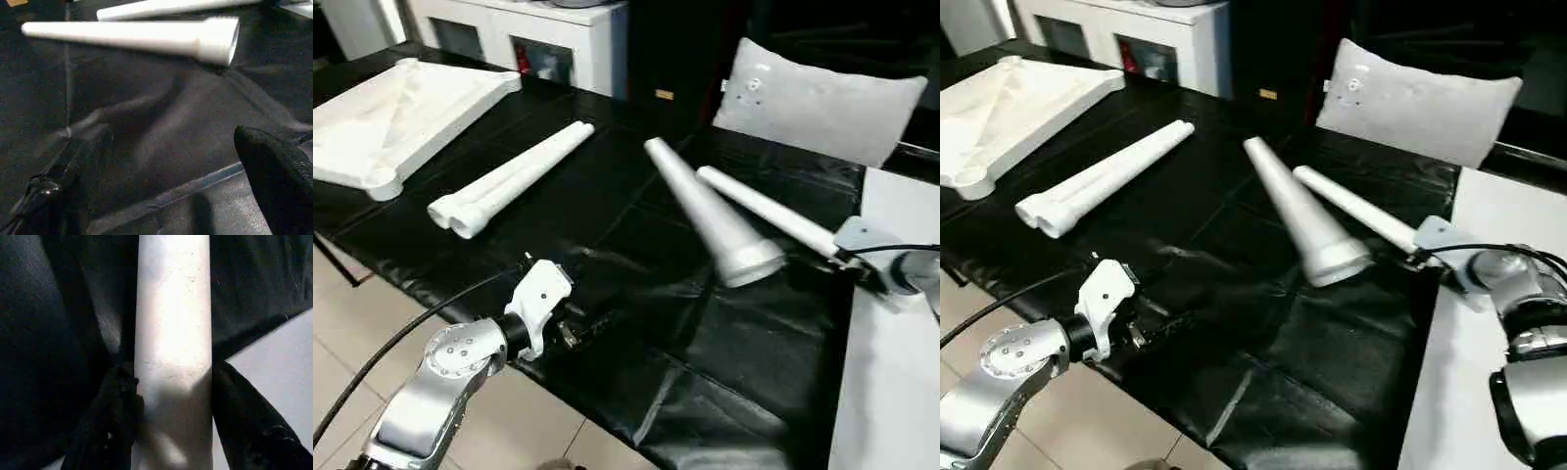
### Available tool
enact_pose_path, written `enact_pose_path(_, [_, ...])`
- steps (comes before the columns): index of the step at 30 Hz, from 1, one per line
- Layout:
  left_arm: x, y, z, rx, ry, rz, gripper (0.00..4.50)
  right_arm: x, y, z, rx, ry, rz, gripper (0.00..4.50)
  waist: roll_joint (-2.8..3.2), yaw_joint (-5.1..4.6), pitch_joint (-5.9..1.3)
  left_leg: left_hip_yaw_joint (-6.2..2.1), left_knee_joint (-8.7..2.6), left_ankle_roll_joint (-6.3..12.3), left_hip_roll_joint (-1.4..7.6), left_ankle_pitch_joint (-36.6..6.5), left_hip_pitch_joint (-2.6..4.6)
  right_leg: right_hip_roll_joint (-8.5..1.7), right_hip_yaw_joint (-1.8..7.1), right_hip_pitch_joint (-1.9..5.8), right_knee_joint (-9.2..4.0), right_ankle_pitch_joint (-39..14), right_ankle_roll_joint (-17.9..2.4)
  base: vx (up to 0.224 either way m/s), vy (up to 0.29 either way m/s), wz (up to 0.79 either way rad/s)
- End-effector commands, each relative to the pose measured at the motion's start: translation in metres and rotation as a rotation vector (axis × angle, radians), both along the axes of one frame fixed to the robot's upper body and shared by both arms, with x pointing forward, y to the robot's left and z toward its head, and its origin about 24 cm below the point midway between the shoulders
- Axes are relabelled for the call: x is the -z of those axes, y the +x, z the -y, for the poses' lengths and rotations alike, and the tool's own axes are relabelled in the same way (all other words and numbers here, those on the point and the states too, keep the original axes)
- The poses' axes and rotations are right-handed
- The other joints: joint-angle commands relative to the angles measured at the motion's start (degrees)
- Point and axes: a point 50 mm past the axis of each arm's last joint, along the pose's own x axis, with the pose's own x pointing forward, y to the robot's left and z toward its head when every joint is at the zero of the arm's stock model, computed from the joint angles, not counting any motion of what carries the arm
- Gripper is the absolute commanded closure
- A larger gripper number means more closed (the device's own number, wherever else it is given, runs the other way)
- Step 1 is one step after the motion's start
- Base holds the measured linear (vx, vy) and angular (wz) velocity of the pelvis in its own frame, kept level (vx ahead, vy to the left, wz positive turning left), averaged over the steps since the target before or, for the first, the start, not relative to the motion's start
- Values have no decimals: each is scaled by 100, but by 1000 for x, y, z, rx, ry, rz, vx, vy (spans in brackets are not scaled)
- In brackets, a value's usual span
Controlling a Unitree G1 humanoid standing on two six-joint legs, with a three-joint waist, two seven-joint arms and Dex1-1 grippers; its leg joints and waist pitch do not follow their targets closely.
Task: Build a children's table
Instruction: Move to table
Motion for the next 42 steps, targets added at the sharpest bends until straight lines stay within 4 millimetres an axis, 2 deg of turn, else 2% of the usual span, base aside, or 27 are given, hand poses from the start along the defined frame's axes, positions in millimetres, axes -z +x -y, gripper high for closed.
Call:
enact_pose_path(1, [-5,2,-2,-25,13,27,10,-6,8,-8,8,39,46,261,-101,25,-296,-164,-399,528,437,-1098,29,-690,361,237,-535,-2212,-915,0,0,0])
enact_pose_path(4, [-6,4,-3,-66,23,48,10,-12,15,-14,19,66,108,261,-108,24,-305,-165,-394,530,432,-977,11,-702,369,255,-527,-2139,-894,0,0,0])
enact_pose_path(7, [-6,16,-11,-186,65,93,10,-20,24,-25,32,144,184,261,-110,18,-330,-160,-381,588,420,-775,-10,-685,370,270,-494,-1879,-912,0,0,0])
enact_pose_path(8, [-8,23,-21,-281,93,123,10,-22,27,-29,46,167,218,261,-113,17,-332,-157,-376,606,415,-726,-10,-670,366,262,-495,-1822,-897,0,0,0])
enact_pose_path(11, [-20,31,-39,-421,110,162,10,-23,31,-38,64,246,258,261,-115,26,-360,-161,-360,640,404,-532,-28,-683,364,281,-459,-1594,-915,0,0,0])
enact_pose_path(15, [-23,32,-45,-451,132,164,10,-22,32,-50,43,330,283,261,-117,44,-371,-155,-359,758,429,-396,-36,-679,373,255,-429,-1352,-973,0,0,0])
enact_pose_path(19, [-18,32,-59,-543,163,164,10,-21,31,-58,38,398,315,261,-125,93,-380,-155,-358,780,442,-289,-28,-683,374,236,-422,-1278,-972,0,0,0])
enact_pose_path(20, [-17,32,-64,-568,177,173,10,-21,31,-61,40,414,328,261,-149,117,-374,-149,-359,791,437,-279,-31,-683,379,236,-434,-1289,-938,0,0,0])
enact_pose_path(21, [-17,31,-67,-589,177,177,10,-20,30,-62,44,430,335,261,-138,144,-376,-147,-360,777,439,-294,-18,-685,380,225,-435,-1344,-911,0,0,0])
enact_pose_path(22, [-19,30,-68,-607,161,185,10,-19,29,-65,46,449,346,261,-153,156,-374,-145,-365,768,439,-292,-23,-688,381,232,-442,-1351,-884,0,0,0])
enact_pose_path(23, [-21,30,-68,-613,148,190,10,-19,28,-67,48,464,352,261,-141,172,-369,-159,-377,732,453,-281,-28,-694,382,235,-436,-1352,-860,0,0,0])
enact_pose_path(25, [-24,30,-67,-611,132,196,10,-19,27,-69,50,486,356,261,-135,187,-368,-156,-384,684,466,-364,13,-690,386,205,-453,-1406,-871,0,0,0])
enact_pose_path(26, [-28,29,-60,-586,91,201,10,-19,26,-73,80,538,369,261,-169,191,-365,-159,-397,656,476,-372,6,-706,392,224,-444,-1371,-894,0,0,0])
enact_pose_path(29, [-32,27,-45,-558,29,208,10,-23,23,-84,142,641,422,261,-176,222,-361,-175,-416,626,505,-298,6,-722,408,226,-420,-1245,-891,0,0,0])
enact_pose_path(30, [-34,26,-37,-558,-13,210,10,-28,19,-94,166,709,471,261,-173,232,-352,-185,-436,594,535,-237,9,-727,432,227,-417,-1088,-828,0,0,0])
enact_pose_path(33, [-36,25,-26,-559,-80,197,10,-33,14,-107,215,791,497,261,-184,230,-358,-191,-452,528,525,-318,15,-753,426,223,-414,-1148,-821,0,0,0])
enact_pose_path(35, [-46,25,-15,-561,-150,223,10,-40,4,-126,216,842,564,261,-216,238,-328,-168,-465,414,496,-430,8,-754,442,229,-470,-1480,-659,0,0,0])
enact_pose_path(36, [-46,25,-15,-561,-150,223,10,-40,4,-126,216,842,564,261,-198,240,-327,-183,-482,350,508,-494,25,-732,441,199,-471,-1572,-574,0,0,0])
enact_pose_path(38, [-57,29,-10,-593,-187,280,10,-46,-5,-142,252,906,607,261,-204,219,-314,-186,-506,277,496,-623,34,-726,439,190,-507,-1727,-466,0,0,0])
enact_pose_path(39, [-60,30,-10,-607,-198,287,10,-46,-7,-145,259,920,614,261,-98,206,-345,72,-327,-32,506,-738,300,-503,656,-91,-751,-2163,-144,0,0,0])
enact_pose_path(40, [-65,33,-9,-635,-218,297,10,-47,-12,-152,275,934,624,261,-211,245,-281,197,-264,-321,334,-1283,389,-439,758,-149,-757,-2861,42,-6,15,-36])
enact_pose_path(41, [-68,35,-9,-643,-222,300,10,-47,-15,-155,283,930,627,261,-303,351,-292,231,-287,-308,245,-1325,258,-462,977,8,-701,-3236,309,-6,15,-36])
enact_pose_path(42, [-70,36,-8,-642,-216,303,10,-47,-17,-157,287,923,633,261,-339,395,-286,249,-210,-211,221,-1394,279,-531,1141,-16,-721,-3442,357,-3,45,-47])
